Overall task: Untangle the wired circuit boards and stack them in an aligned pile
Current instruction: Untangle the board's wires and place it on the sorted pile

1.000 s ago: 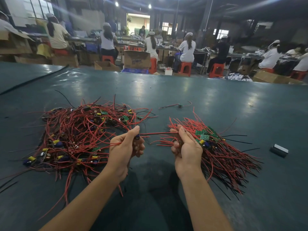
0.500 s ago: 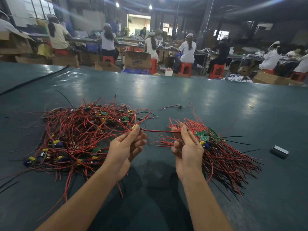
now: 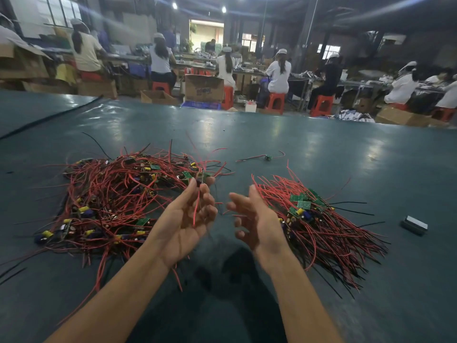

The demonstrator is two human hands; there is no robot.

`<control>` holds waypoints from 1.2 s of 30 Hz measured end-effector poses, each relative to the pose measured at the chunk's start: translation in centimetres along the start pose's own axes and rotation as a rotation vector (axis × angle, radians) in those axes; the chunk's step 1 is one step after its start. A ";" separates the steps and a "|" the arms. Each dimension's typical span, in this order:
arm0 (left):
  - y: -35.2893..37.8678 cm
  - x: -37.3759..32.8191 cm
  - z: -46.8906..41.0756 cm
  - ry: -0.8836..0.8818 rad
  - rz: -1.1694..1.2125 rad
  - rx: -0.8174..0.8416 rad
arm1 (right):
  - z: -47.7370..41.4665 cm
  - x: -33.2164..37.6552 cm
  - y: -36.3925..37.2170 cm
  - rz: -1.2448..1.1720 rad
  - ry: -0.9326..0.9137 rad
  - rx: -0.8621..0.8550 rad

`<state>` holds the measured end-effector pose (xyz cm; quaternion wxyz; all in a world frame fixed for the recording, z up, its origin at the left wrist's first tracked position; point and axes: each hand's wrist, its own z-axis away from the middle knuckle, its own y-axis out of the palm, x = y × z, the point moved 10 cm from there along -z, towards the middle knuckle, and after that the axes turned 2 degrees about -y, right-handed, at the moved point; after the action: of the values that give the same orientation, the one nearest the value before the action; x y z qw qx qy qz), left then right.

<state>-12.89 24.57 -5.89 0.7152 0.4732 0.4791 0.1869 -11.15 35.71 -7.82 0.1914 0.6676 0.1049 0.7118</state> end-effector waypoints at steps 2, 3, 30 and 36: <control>-0.2 1.0 0.0 -0.059 -0.032 -0.023 | -0.1 -0.5 -0.1 0.091 -0.006 -0.079; -0.3 1.5 0.0 -0.089 -0.035 -0.036 | -0.1 -0.8 0.1 0.097 -0.004 -0.085; 0.1 -0.9 1.3 0.510 -0.995 -0.121 | 1.4 -2.3 2.1 -0.112 -0.004 -0.169; 0.0 -1.4 0.9 0.543 -0.942 -0.109 | 1.6 -2.1 2.6 -0.158 -0.008 -0.165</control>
<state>-12.73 23.13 -5.11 0.5957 0.1044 0.7963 -0.0136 -9.88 32.37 -8.56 0.3015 0.6419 0.0973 0.6983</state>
